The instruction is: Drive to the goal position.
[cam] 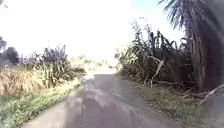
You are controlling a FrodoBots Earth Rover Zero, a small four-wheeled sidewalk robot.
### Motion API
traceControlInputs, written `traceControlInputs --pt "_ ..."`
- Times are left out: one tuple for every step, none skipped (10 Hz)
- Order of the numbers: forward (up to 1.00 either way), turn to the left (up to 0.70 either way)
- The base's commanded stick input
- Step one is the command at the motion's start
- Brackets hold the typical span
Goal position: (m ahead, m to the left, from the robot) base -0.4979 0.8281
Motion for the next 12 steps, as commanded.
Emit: traceControlInputs --pt "0.70 0.00" --pt "0.70 0.00" --pt "0.70 0.00" --pt "0.70 0.00" --pt "0.70 0.00" --pt "0.70 0.00" --pt "0.70 0.00" --pt "0.70 0.00" --pt "0.70 0.00" --pt "0.70 0.00" --pt "0.70 0.00" --pt "0.70 0.00"
